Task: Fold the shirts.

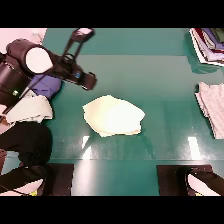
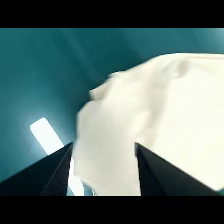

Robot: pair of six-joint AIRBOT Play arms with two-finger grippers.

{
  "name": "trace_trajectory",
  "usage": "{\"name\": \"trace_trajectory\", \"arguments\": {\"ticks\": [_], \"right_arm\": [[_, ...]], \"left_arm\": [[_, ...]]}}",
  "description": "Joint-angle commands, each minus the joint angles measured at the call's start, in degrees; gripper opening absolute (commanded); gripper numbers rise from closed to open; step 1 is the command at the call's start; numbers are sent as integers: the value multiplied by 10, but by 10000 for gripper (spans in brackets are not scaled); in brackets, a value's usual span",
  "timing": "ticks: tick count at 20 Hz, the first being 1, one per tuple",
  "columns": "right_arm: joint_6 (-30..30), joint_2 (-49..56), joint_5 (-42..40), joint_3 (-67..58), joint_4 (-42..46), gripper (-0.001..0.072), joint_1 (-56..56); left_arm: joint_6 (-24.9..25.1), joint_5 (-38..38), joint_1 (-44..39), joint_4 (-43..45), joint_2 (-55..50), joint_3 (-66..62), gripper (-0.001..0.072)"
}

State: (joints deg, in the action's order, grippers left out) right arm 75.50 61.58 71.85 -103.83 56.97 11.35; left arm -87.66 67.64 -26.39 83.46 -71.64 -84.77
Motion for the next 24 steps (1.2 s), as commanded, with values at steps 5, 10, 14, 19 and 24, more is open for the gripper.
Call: {"name": "trace_trajectory", "arguments": {"ticks": [5, 10, 14, 19, 24], "right_arm": [[1, 0, 9, 0, 0, 19, 0], [6, 15, 34, 0, 0, 19, 0], [36, 45, 94, 1, 5, 19, 0], [77, 32, 110, 181, 64, 19, 0], [92, 39, 39, 478, 46, 499, 6]], "left_arm": [[29, -90, 143, -154, -8, 214, 465], [87, -130, 143, -270, -78, 271, 465], [105, -171, 143, -301, -93, 266, 77], [106, -121, 143, -275, -92, 183, 28], [106, -116, 143, -249, -85, 147, 28]]}}
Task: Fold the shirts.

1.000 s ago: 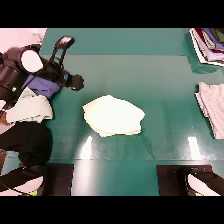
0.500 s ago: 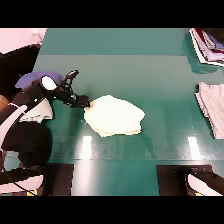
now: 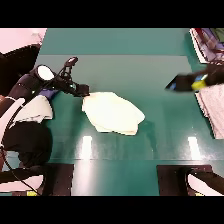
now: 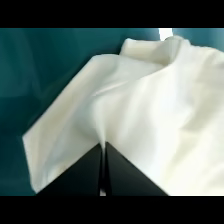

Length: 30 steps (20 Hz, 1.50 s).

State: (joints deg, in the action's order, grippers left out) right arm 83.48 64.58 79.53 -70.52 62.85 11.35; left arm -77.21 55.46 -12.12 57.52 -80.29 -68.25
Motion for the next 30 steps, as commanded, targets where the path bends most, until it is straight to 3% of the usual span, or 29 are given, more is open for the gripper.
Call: {"name": "trace_trajectory", "arguments": {"ticks": [1, 3, 5, 9, 10, 13, 17, 21, 24, 30], "right_arm": [[9, 26, -64, 186, -35, 494, 12], [-23, 67, -131, 239, -87, 446, 39], [-32, 108, -184, 250, -123, 446, 71], [-32, 183, -210, 196, -121, 432, 118], [-32, 197, -216, 179, -120, 353, 126], [-32, 220, -229, 130, -117, 28, 132], [-39, 155, -188, 52, -86, 18, 97], [-46, 18, -68, -97, -38, 18, 32], [-45, -75, -63, -198, -10, 18, -4], [-45, -118, -6, -341, 2, 17, -75]], "left_arm": [[1, 5, 0, 10, 1, -18, 28], [1, 5, 0, 11, 1, -18, 29], [1, 6, 0, 11, 1, -18, 28], [1, 7, 0, 12, 1, -18, 29], [1, 8, 0, 12, 1, -18, 28], [0, 18, 0, 12, 11, -19, 27], [-8, 5, 0, 45, 106, -47, 26], [-8, 38, 0, 81, 235, -156, 27], [-10, 45, 0, 81, 305, -237, 27], [-54, 110, 0, 81, 326, -322, 27]]}}
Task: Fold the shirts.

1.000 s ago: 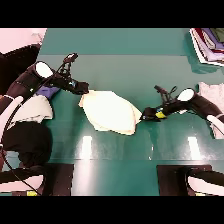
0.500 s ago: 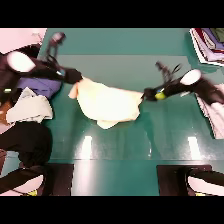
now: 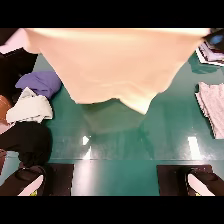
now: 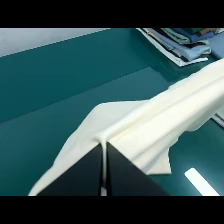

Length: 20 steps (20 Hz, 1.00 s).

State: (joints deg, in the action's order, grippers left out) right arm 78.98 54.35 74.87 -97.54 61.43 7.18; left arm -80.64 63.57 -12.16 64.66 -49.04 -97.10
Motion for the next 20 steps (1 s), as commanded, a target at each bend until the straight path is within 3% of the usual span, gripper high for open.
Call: {"name": "trace_trajectory", "arguments": {"ticks": [1, 7, 11, 15, 20], "right_arm": [[1, -2, 57, -94, 16, 17, -39], [33, 133, 123, -156, 18, 17, 25], [36, 225, 120, -76, 29, 17, 65], [36, 285, 73, 12, 62, 17, 66], [35, 284, 47, 103, 62, 17, 66]], "left_arm": [[-19, 30, 1, 10, 13, -33, 27], [-19, 84, 1, 23, -47, 6, 27], [-17, 78, 1, 28, -119, 142, 28], [-14, -5, 1, 37, -200, 270, 28], [-14, 14, 1, 34, -259, 286, 28]]}}
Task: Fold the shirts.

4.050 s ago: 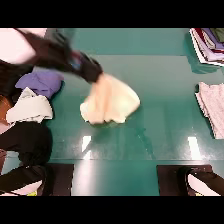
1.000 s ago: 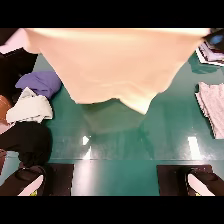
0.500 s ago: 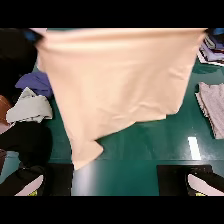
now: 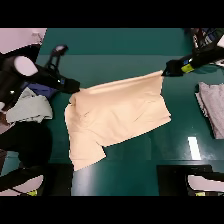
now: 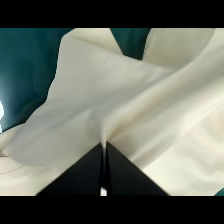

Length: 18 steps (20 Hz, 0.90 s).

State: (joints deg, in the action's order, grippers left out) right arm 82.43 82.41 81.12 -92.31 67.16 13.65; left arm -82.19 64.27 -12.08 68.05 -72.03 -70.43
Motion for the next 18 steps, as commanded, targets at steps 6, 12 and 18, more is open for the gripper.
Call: {"name": "trace_trajectory", "arguments": {"ticks": [6, 12, 18], "right_arm": [[0, -65, -71, 170, 4, 17, 1], [1, -82, -71, 191, 3, 17, 1], [1, -82, -75, 191, 3, 17, 1]], "left_arm": [[7, 42, 0, -3, -28, 19, 525], [-3, 7, 51, 46, -30, -8, 525], [53, 9, 62, -129, -127, -8, 525]]}}
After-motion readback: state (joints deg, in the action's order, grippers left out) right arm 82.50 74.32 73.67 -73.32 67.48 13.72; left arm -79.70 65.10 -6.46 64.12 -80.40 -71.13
